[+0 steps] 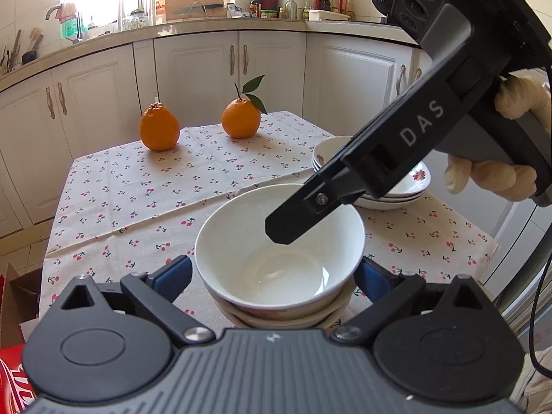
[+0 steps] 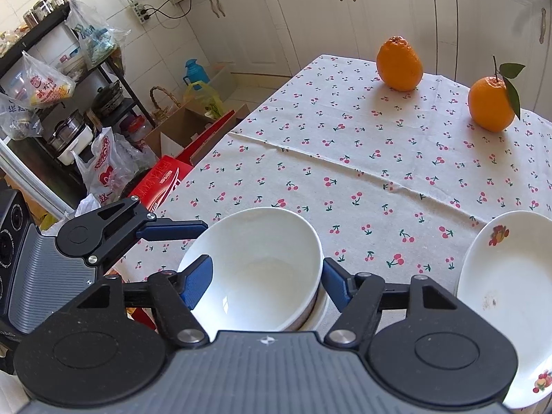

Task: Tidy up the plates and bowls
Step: 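Lower the held bowl into the flowered bowl with the right gripper, then open the right gripper and withdraw it from the bowl stack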

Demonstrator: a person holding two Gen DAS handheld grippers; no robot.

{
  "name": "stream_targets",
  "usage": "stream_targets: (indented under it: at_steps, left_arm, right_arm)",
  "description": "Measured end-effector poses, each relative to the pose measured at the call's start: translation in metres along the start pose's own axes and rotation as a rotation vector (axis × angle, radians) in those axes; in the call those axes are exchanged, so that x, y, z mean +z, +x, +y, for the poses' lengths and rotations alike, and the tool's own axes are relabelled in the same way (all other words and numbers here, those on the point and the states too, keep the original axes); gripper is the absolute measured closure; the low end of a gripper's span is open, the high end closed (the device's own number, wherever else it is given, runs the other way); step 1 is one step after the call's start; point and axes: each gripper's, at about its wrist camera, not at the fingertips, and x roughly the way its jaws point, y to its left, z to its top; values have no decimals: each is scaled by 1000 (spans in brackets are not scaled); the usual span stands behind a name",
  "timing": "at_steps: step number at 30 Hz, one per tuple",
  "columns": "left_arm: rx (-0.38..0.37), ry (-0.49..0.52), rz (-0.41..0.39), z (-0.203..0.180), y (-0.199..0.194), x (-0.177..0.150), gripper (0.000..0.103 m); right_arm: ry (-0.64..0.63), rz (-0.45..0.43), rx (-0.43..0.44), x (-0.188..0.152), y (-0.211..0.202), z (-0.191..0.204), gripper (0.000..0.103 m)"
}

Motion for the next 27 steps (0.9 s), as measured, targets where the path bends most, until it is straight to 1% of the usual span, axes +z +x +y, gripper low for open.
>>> stream_targets:
  at_steps: [5, 8, 11, 13, 17, 23, 27]
  left_arm:
    - [-2, 13, -6, -1, -8, -1, 3]
    - [0, 15, -8, -1, -13, -3, 3]
    - [2, 10, -3, 1, -15, -8, 3]
    - [2, 8, 3, 2, -16, -11, 3]
    - [5, 10, 7, 3, -17, -14, 3]
    - [4, 19, 9, 1, -19, -15, 3]
    - [17, 37, 5, 0, -20, -17, 3]
  right_arm:
    - [-30, -38, -55, -5, -6, 4, 8]
    - [-41, -72, -88, -14, -11, 2, 7]
    - [-50, -112, -150, -27, -15, -2, 5]
    - [-42, -127, -174, -35, -16, -7, 5]
    - [-21, -130, -183, -48, -13, -13, 5]
    - [-12, -134, -179, -56, -10, -15, 3]
    - [-42, -180, -171, -56, -23, -9, 3]
